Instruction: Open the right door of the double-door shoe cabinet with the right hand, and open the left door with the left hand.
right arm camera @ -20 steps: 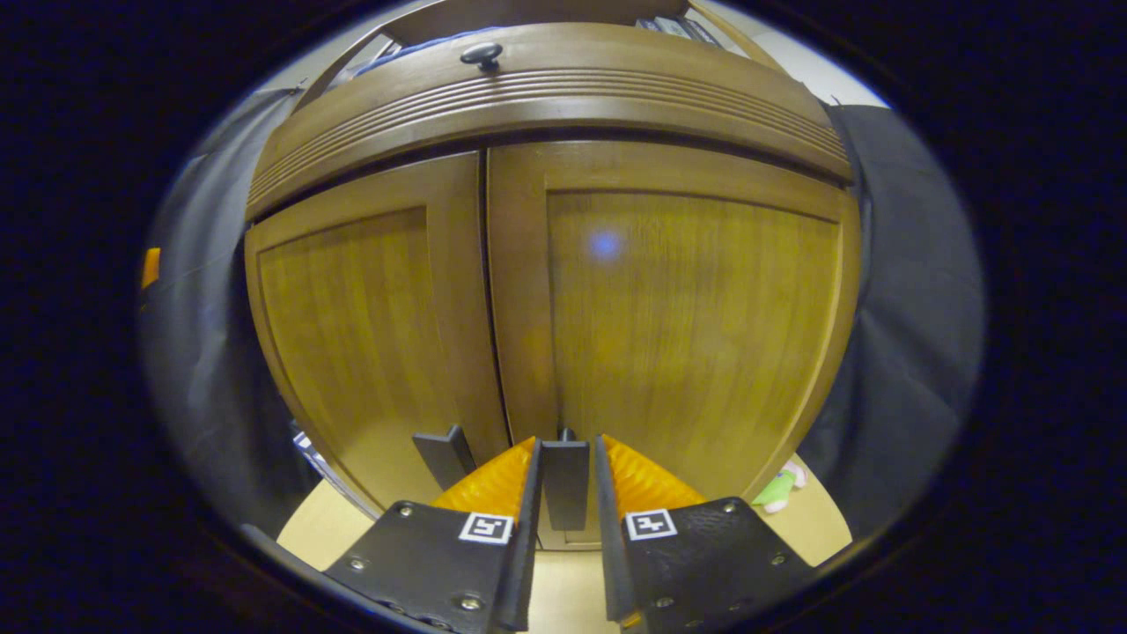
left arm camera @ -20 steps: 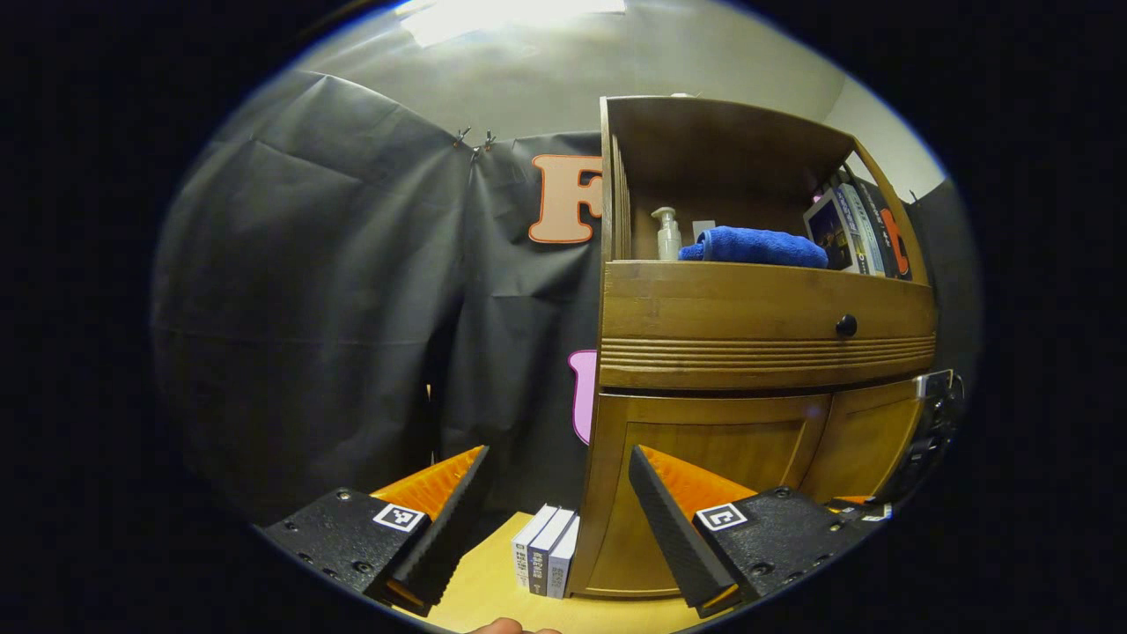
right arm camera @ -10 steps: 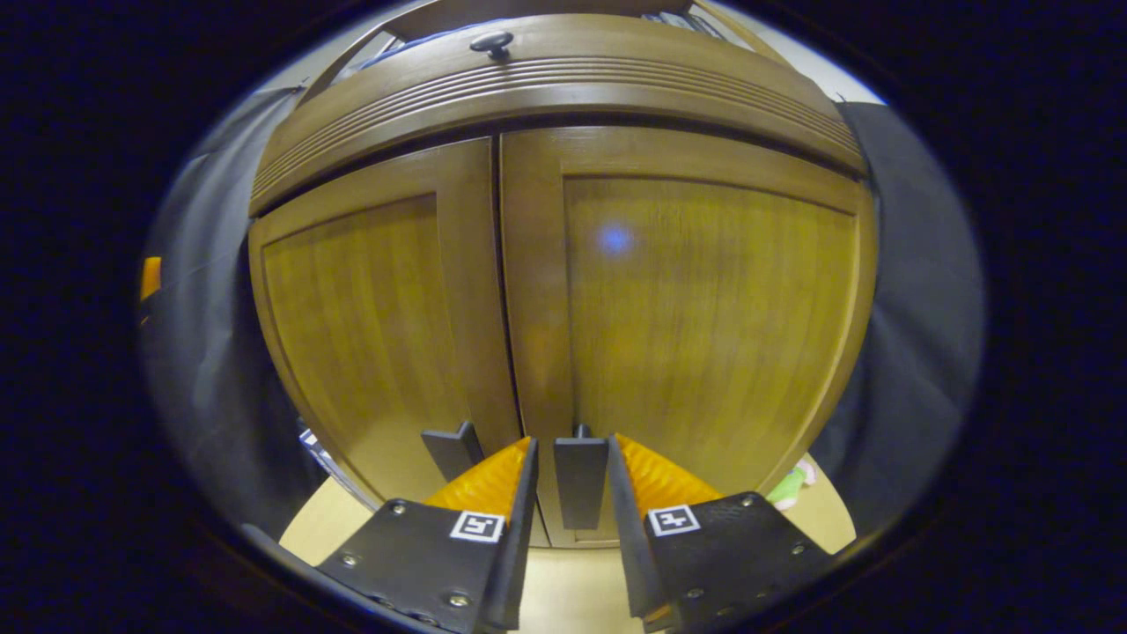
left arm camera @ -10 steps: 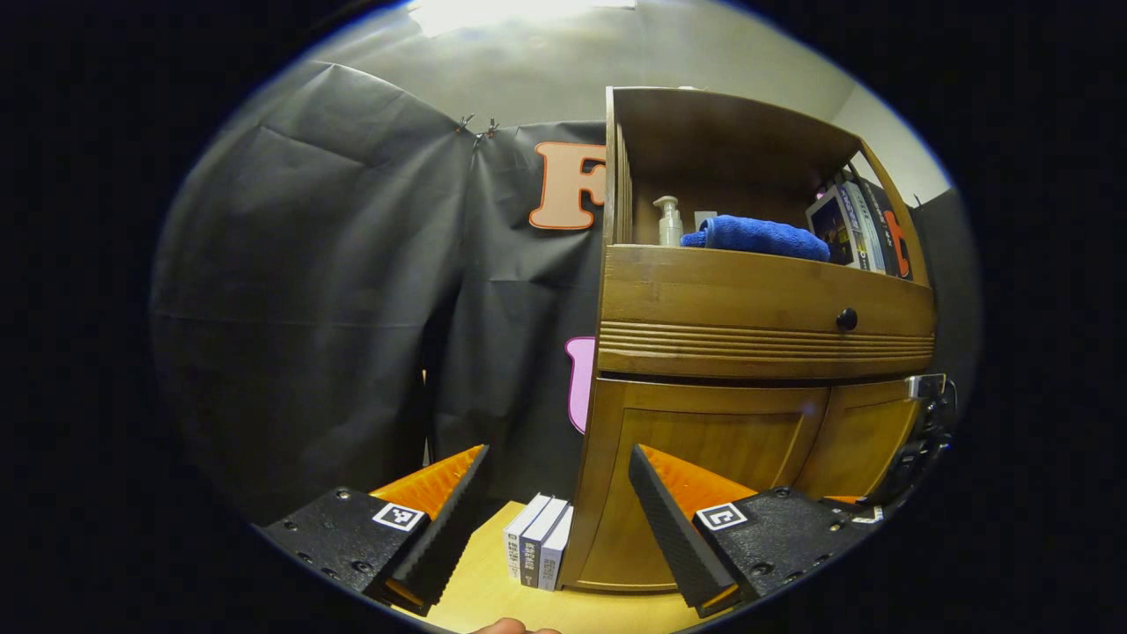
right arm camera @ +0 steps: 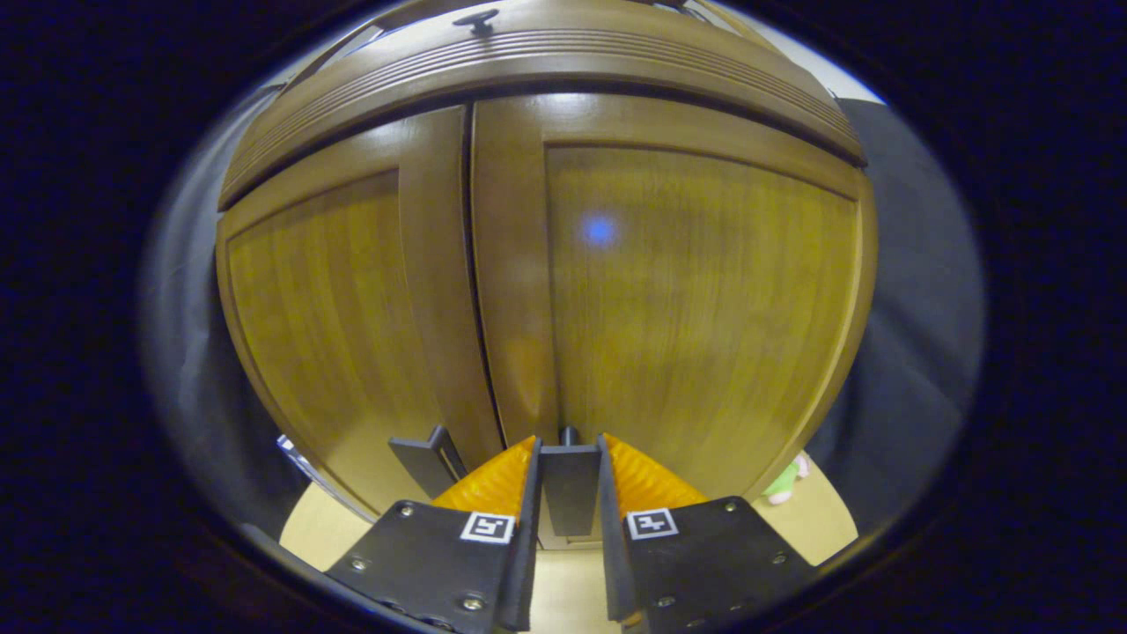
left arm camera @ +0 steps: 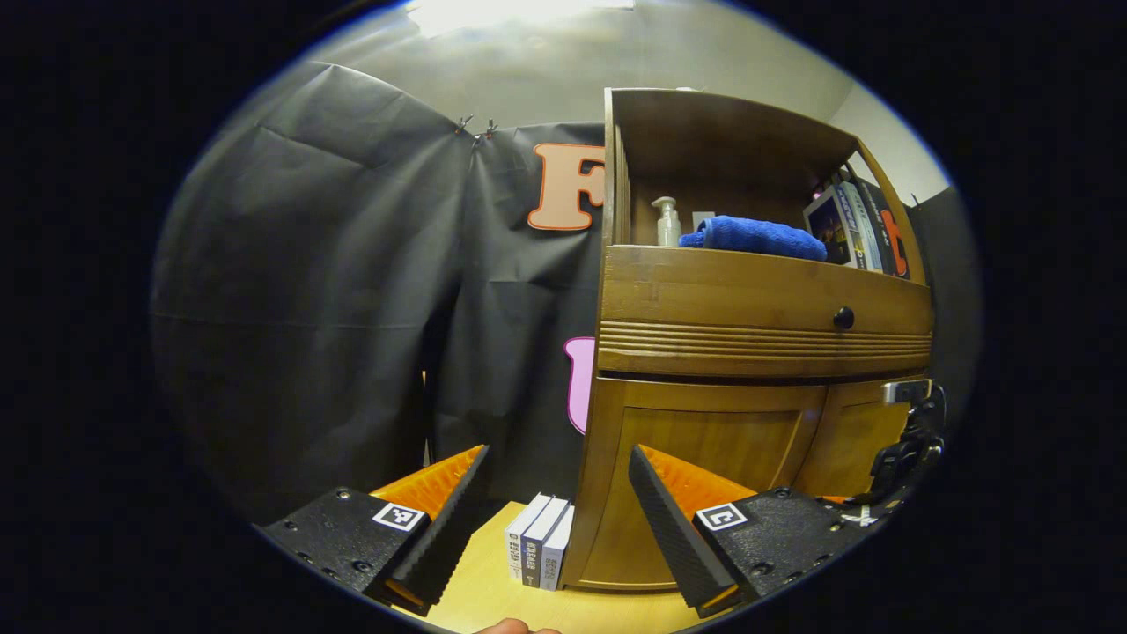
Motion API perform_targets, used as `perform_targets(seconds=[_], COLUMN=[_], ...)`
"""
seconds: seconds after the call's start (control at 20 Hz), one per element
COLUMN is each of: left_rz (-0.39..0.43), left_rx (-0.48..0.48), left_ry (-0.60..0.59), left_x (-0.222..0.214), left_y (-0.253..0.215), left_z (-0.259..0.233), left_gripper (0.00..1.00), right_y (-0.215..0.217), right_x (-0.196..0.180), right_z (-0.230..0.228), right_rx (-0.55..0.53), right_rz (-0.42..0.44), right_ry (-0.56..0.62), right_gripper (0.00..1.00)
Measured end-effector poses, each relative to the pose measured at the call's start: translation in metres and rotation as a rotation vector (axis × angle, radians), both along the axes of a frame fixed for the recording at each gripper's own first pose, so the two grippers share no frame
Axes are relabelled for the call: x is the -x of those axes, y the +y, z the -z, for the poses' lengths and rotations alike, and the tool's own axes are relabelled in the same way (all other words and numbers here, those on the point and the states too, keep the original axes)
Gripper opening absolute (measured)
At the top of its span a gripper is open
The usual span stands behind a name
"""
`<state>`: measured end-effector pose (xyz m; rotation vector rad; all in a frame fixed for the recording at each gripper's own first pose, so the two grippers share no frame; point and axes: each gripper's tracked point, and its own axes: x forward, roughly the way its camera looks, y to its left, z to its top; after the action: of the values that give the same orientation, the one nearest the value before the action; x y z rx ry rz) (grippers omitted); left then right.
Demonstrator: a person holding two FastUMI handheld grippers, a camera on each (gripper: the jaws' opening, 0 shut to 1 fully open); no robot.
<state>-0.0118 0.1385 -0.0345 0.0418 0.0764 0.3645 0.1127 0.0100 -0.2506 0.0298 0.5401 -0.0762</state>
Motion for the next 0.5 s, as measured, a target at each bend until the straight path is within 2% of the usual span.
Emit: perform_targets(seconds=[0.05,0.2,0.25,0.3,0.4,0.45,0.5], left_rz=[0.006,0.024,0.033,0.042,0.053,0.056,0.058], left_rx=[-0.011,-0.013,-0.005,0.004,0.012,0.013,0.011], left_ry=[0.008,0.012,0.012,0.014,0.014,0.012,0.01], left_x=[-0.001,-0.002,-0.003,-0.003,-0.001,-0.001,0.001], left_y=[-0.001,-0.007,-0.01,-0.013,-0.017,-0.018,-0.019], left_z=[0.001,0.003,0.004,0.005,0.007,0.006,0.005], left_gripper=[0.96,0.94,0.93,0.96,0.94,0.94,0.96], right_y=[0.0,0.001,0.002,0.004,0.002,0.002,0.001], right_x=[0.001,0.001,-0.001,-0.001,0.001,0.002,0.002], right_z=[0.001,0.0,-0.002,-0.002,-0.001,-0.001,-0.002], right_rx=[-0.002,-0.026,-0.036,-0.035,-0.034,-0.031,-0.029], right_rz=[0.001,0.001,0.013,0.018,0.022,0.024,0.027], right_ry=[-0.002,-0.014,-0.024,-0.024,-0.02,-0.02,-0.022], right_gripper=[0.32,0.33,0.3,0.27,0.27,0.22,0.27])
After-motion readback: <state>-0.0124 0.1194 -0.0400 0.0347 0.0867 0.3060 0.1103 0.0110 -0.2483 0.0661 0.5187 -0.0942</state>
